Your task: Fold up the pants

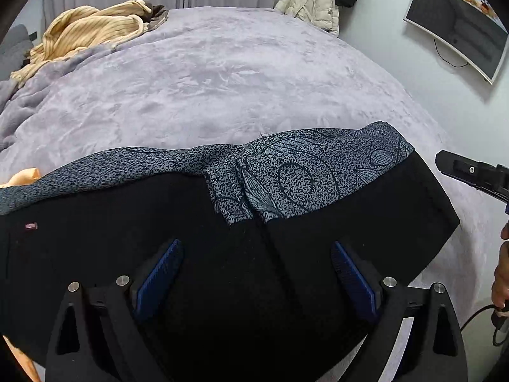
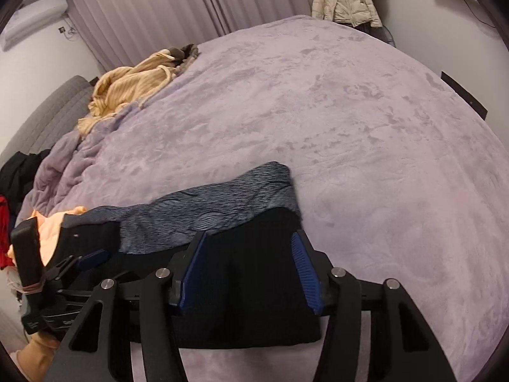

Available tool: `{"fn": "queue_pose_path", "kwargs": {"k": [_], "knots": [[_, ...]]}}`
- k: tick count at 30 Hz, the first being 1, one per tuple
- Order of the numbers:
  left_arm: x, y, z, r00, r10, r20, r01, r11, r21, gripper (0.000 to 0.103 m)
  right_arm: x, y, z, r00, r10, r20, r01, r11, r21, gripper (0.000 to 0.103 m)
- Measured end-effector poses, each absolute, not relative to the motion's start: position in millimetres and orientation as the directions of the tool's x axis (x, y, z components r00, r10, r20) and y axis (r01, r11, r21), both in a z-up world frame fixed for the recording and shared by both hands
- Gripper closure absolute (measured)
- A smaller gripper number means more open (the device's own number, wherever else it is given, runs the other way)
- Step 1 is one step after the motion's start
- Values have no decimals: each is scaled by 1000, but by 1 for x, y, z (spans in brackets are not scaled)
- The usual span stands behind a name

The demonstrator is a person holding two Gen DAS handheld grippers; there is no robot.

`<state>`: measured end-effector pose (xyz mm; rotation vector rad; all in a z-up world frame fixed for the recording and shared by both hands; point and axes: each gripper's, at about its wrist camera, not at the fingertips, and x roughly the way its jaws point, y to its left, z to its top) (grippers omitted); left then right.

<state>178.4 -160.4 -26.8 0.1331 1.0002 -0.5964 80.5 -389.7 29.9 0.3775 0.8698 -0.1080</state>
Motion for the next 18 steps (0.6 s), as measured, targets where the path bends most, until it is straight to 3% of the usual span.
{"fn": "queue_pose_path", "kwargs": {"k": [5, 8, 15, 18], "knots": [[160, -130, -8, 435, -412, -801, 497, 851, -167, 8, 97, -332, 27, 626, 227, -746, 103, 924, 368, 45], [156, -99, -5, 451, -390, -802, 431, 883, -187, 8, 106, -290, 18, 594, 262, -761, 35, 936, 350, 45], [162, -52, -33, 440, -311, -842, 306, 934, -185, 8, 81, -211, 9, 604, 118, -788, -136, 990, 44, 41], [157, -51, -41, 468, -307, -829, 320, 933, -165, 8, 80, -195, -3, 587, 37, -809, -163, 984, -73, 43]]}}
